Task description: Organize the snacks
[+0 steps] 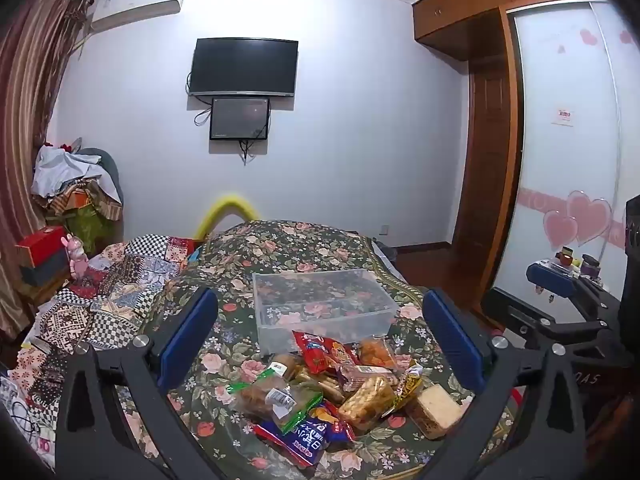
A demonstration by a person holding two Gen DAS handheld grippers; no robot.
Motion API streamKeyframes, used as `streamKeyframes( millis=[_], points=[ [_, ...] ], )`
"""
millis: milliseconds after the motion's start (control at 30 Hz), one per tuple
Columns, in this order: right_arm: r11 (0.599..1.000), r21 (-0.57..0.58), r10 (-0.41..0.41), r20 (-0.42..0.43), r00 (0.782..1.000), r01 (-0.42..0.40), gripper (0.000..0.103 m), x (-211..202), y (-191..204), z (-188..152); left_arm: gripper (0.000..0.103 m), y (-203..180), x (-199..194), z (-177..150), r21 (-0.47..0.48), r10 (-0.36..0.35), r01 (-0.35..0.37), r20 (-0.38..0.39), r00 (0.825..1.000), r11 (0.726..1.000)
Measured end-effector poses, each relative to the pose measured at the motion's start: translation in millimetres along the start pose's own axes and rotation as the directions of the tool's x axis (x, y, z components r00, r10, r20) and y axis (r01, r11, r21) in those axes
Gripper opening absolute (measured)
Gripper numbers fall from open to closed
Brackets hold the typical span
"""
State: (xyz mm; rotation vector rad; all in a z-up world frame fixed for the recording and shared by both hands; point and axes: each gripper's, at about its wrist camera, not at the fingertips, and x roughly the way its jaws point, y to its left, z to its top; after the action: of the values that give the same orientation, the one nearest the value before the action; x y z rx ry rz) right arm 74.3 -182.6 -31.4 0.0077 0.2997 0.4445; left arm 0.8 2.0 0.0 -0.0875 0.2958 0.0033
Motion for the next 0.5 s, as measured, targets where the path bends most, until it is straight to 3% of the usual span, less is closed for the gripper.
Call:
streamKeyframes(
  millis=[500],
  points=[
    [1.000, -0.009, -0.001, 0.002, 1.000, 0.001, 0.103, -2.4, 2.8, -0.4, 0.103, 0.8, 0.9, -0.2, 0.020, 0.009, -0.010, 0.011, 1.000, 1.000]
  ],
)
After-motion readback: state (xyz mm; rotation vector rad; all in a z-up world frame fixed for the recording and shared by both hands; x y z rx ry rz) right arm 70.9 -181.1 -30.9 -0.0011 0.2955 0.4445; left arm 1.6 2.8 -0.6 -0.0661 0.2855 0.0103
